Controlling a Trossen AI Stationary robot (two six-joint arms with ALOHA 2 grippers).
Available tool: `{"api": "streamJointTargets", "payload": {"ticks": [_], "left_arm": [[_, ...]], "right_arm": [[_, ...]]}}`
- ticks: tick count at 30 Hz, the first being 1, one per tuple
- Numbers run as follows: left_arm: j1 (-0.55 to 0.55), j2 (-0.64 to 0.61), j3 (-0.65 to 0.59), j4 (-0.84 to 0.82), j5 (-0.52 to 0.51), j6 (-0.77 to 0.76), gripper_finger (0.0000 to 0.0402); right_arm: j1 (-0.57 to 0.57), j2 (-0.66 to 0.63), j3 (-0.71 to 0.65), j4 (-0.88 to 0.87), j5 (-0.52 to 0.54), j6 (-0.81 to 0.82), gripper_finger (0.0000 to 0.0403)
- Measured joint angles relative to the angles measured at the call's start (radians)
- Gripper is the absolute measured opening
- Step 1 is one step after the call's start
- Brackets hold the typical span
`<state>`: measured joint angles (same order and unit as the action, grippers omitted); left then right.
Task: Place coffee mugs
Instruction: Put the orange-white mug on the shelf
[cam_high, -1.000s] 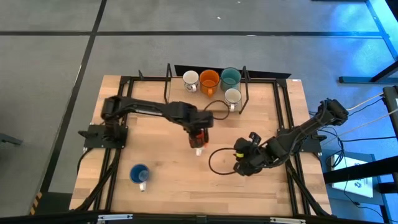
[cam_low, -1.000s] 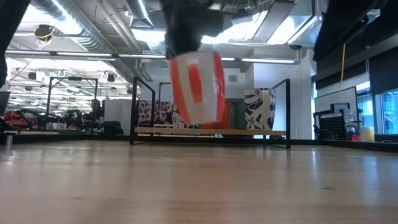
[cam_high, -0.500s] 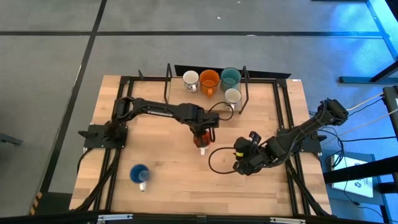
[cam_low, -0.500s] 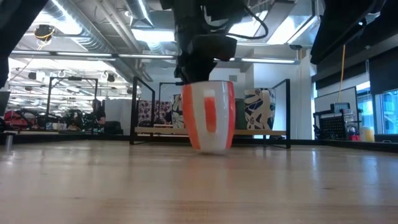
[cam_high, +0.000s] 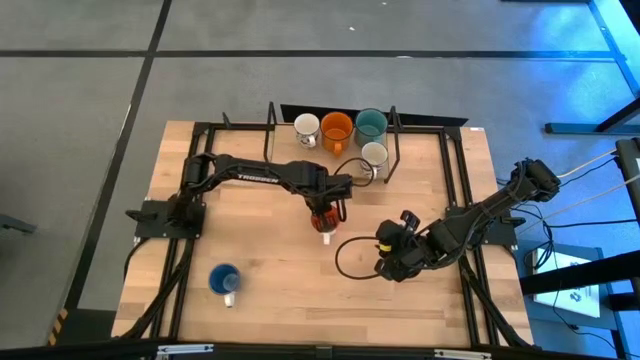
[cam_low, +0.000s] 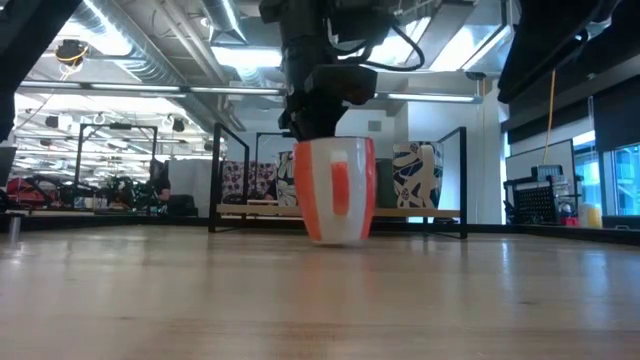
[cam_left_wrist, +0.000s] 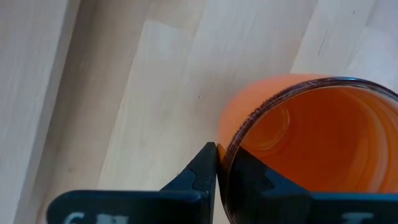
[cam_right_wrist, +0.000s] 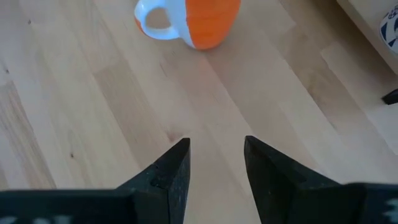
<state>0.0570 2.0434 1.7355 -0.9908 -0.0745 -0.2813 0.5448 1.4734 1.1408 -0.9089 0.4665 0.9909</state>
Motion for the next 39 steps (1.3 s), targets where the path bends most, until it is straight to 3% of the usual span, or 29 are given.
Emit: {"api": "streamJointTargets", "payload": {"ticks": [7, 16, 25, 30, 35, 39], "left_arm": [[0.0, 0.0, 0.0, 0.005, -0.001, 0.0, 0.0035], [0.0, -0.001, 0.004, 0.011, -0.011, -0.001, 0.0087], [-0.024, -0.058, 0.219, -0.221, -0.013, 0.075, 0.0092], [-0.068, -0.168, 0.303, -0.291, -0.068, 0.115, 0.0092], [-0.132, -0.329, 0.206, -0.285, -0.124, 0.166, 0.0092], [-0.192, -0.503, -0.008, -0.235, -0.125, 0.128, 0.0093]], "right_arm": [[0.0, 0.001, 0.0, 0.0, 0.015, 0.0, 0.0138], [-0.002, 0.001, 0.0, 0.002, 0.006, 0.0, 0.0138], [-0.003, 0.001, 0.001, 0.063, -0.014, 0.006, 0.0138], [-0.003, 0.001, 0.001, 0.08, -0.006, 0.104, 0.0138], [-0.001, 0.008, 0.002, 0.125, 0.022, 0.11, 0.0159], [-0.002, 0.035, 0.001, 0.186, 0.052, 0.05, 0.0196]]}}
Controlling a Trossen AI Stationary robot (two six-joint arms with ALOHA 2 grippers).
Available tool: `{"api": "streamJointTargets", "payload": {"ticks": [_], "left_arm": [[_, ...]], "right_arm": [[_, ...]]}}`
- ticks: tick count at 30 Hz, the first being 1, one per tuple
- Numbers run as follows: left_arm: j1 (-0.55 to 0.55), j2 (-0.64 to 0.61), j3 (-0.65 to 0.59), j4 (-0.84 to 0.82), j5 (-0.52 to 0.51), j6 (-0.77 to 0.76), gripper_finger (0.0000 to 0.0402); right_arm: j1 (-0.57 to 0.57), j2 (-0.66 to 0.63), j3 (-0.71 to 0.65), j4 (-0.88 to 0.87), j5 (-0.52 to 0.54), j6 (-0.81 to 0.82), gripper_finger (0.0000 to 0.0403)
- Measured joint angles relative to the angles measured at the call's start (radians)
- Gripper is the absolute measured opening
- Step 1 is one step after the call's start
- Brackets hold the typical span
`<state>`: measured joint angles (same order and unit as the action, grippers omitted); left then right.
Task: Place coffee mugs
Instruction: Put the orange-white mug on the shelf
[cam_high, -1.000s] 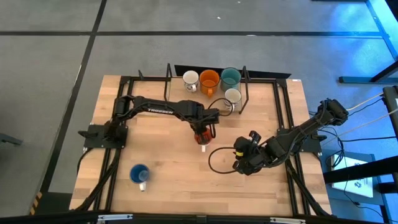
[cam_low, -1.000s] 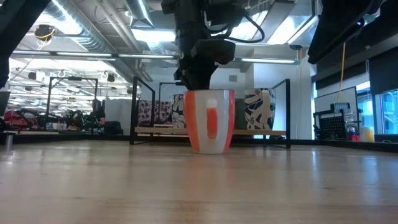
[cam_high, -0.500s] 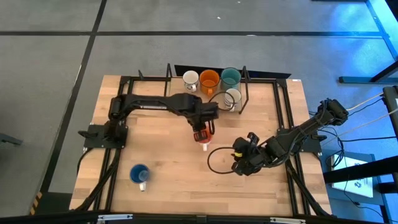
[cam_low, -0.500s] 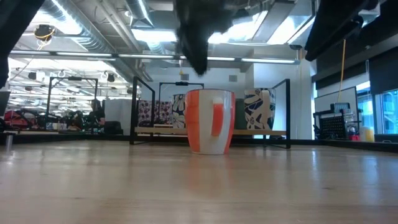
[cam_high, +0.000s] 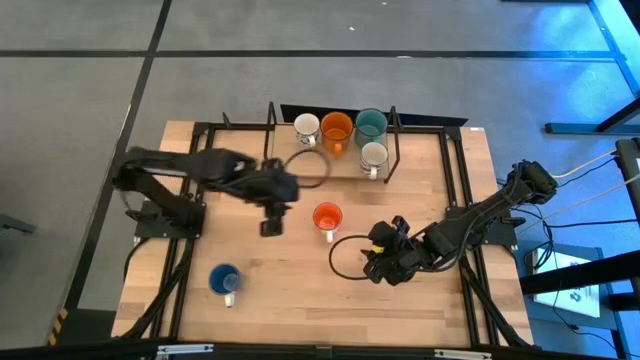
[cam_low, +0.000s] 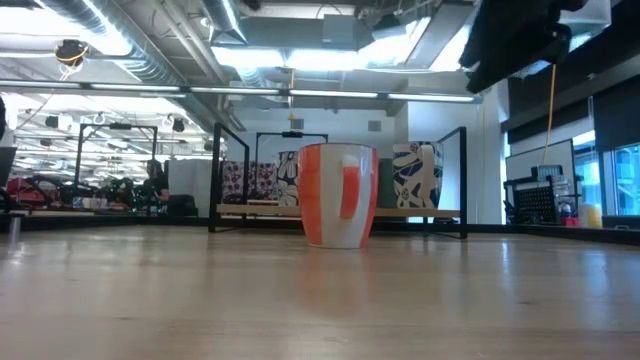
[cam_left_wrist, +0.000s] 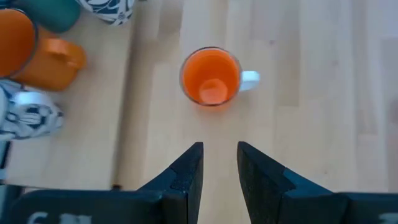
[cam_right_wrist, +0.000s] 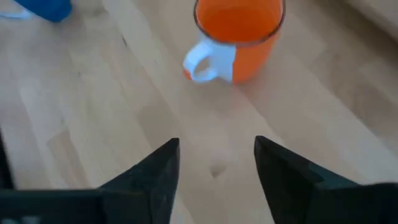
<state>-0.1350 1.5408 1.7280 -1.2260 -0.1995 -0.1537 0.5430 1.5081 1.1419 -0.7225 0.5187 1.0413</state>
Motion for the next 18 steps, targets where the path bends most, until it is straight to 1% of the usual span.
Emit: {"api": "streamJointTargets", "payload": {"ticks": [2, 4, 6, 8, 9, 12, 15, 18], "left_arm": [[-0.031, -0.101, -0.139, 0.096, -0.001, -0.037, 0.0093], [-0.056, -0.2, -0.278, 0.207, -0.004, -0.085, 0.0093], [-0.078, -0.285, -0.394, 0.304, -0.004, -0.136, 0.0093], [-0.098, -0.361, -0.488, 0.355, -0.001, -0.177, 0.0093], [-0.105, -0.394, -0.524, 0.379, 0.0, -0.186, 0.0092], [-0.12, -0.481, -0.607, 0.376, -0.001, -0.204, 0.0092], [-0.129, -0.552, -0.655, 0.365, 0.0, -0.194, 0.0092], [-0.141, -0.614, -0.687, 0.359, 0.015, -0.156, 0.0092]], "right_arm": [[0.0, 0.025, 0.0, 0.048, 0.042, -0.029, 0.0211], [0.0, 0.052, 0.0, 0.127, 0.072, -0.113, 0.0221], [0.0, 0.071, 0.0, 0.215, 0.077, -0.188, 0.0224], [-0.006, 0.082, 0.016, 0.256, 0.075, -0.208, 0.0223], [-0.013, 0.089, 0.035, 0.263, 0.074, -0.206, 0.0222], [-0.03, 0.112, 0.097, 0.258, 0.075, -0.202, 0.0214], [-0.055, 0.152, 0.161, 0.252, 0.113, -0.148, 0.0203], [-0.08, 0.207, 0.222, 0.251, 0.104, -0.091, 0.0192]]}}
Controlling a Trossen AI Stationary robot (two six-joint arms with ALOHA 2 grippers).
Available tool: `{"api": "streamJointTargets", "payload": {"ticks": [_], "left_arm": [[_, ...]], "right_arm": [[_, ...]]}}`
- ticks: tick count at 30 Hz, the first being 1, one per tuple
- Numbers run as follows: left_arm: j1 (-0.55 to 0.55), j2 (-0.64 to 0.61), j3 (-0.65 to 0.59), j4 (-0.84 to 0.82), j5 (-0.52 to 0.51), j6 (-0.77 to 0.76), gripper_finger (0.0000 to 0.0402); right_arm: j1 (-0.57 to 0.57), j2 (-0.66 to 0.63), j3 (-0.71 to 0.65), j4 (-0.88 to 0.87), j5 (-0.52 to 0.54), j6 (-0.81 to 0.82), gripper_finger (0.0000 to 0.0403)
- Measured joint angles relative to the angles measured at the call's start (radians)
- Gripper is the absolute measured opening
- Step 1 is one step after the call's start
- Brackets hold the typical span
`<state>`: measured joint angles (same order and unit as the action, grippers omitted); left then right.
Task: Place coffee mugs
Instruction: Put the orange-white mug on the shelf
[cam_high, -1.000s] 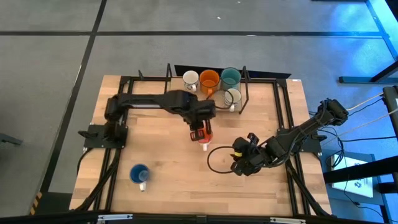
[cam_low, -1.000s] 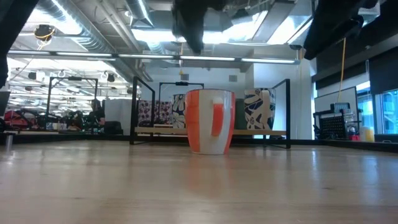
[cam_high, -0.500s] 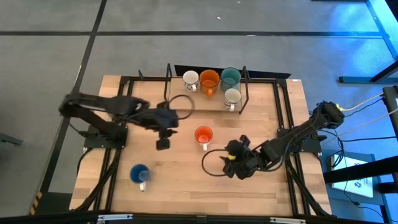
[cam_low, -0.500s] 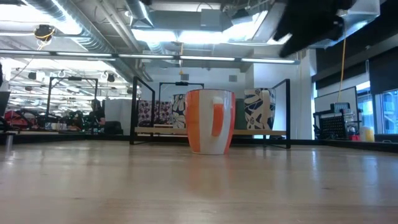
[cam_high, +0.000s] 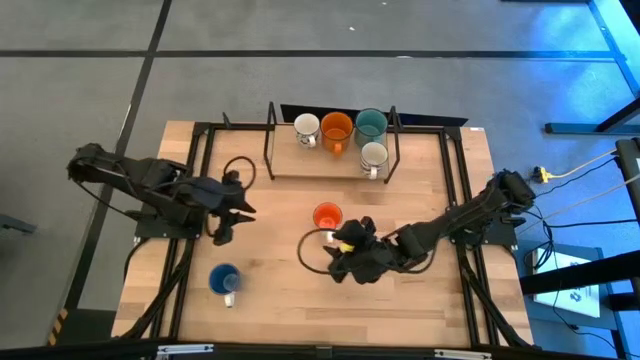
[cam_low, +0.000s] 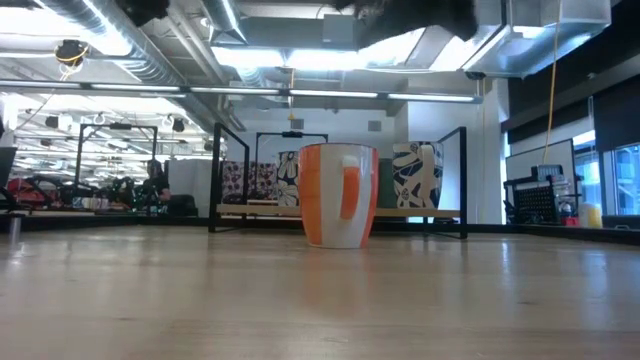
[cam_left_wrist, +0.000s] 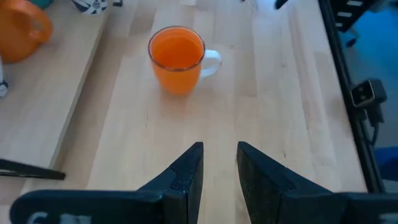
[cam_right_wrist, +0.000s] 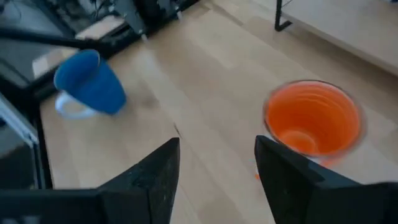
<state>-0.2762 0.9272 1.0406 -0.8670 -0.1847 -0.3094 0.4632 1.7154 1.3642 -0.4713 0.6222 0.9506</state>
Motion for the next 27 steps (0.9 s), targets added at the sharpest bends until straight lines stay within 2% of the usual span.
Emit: {"api": "streamJointTargets", "payload": {"ticks": [9, 13, 17, 27], "left_arm": [[-0.026, -0.102, -0.057, -0.014, 0.075, 0.066, 0.0092], [-0.026, -0.106, -0.063, -0.013, 0.093, 0.08, 0.0092], [-0.026, -0.104, -0.063, -0.013, 0.093, 0.084, 0.0092], [-0.026, -0.104, -0.063, -0.012, 0.098, 0.11, 0.0092]], "right_arm": [[0.015, 0.115, 0.039, -0.137, -0.013, 0.31, 0.0171], [0.03, 0.177, 0.038, -0.159, 0.065, 0.399, 0.017], [0.042, 0.24, 0.038, -0.151, 0.187, 0.453, 0.0169], [0.041, 0.352, 0.037, -0.095, 0.367, 0.49, 0.0169]]}}
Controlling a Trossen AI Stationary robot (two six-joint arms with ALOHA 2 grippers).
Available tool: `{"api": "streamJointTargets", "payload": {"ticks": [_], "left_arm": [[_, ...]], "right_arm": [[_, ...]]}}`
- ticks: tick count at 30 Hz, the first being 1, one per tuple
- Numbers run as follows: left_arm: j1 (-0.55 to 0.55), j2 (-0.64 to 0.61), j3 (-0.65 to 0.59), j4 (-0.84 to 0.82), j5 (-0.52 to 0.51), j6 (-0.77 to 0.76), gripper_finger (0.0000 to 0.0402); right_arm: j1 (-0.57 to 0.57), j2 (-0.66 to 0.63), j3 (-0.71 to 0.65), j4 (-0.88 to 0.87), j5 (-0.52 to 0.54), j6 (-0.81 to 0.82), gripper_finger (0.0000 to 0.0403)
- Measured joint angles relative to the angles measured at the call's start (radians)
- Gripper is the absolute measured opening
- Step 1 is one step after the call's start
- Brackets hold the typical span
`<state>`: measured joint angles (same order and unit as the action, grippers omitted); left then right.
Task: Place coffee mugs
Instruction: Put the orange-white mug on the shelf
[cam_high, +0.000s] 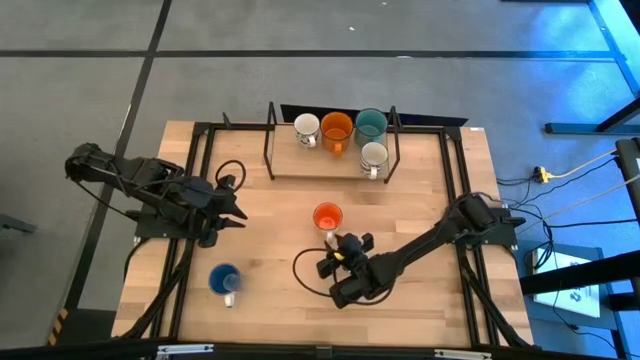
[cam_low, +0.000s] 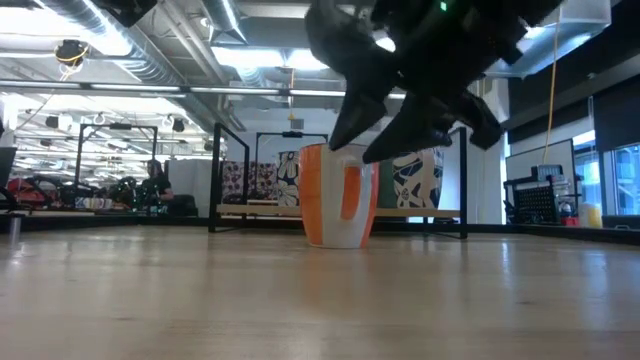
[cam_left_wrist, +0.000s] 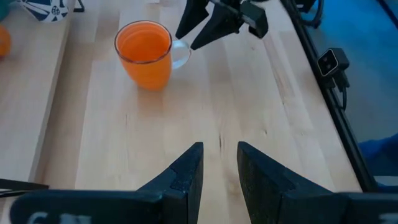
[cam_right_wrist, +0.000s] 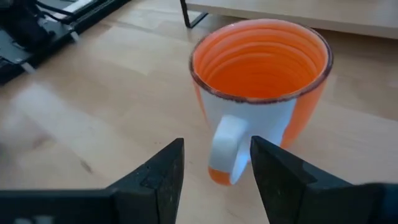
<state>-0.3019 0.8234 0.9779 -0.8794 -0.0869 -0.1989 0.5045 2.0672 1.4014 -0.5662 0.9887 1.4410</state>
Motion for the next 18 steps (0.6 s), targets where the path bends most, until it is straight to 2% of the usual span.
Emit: {"api": "streamJointTargets", "payload": {"ticks": [6, 15, 18], "left_arm": [[0.0, 0.0, 0.0, 0.0, -0.026, 0.0, 0.0092], [0.0, 0.0, 0.0, 0.001, -0.057, 0.0, 0.0092], [0.0, 0.0, 0.0, 0.001, -0.068, 0.0, 0.0092]], "right_arm": [[-0.001, 0.058, 0.0, 0.061, 0.076, 0.002, 0.0169], [-0.002, 0.13, -0.001, 0.071, 0.112, 0.051, 0.0169], [-0.003, 0.133, -0.001, 0.068, 0.146, 0.051, 0.0154]]}}
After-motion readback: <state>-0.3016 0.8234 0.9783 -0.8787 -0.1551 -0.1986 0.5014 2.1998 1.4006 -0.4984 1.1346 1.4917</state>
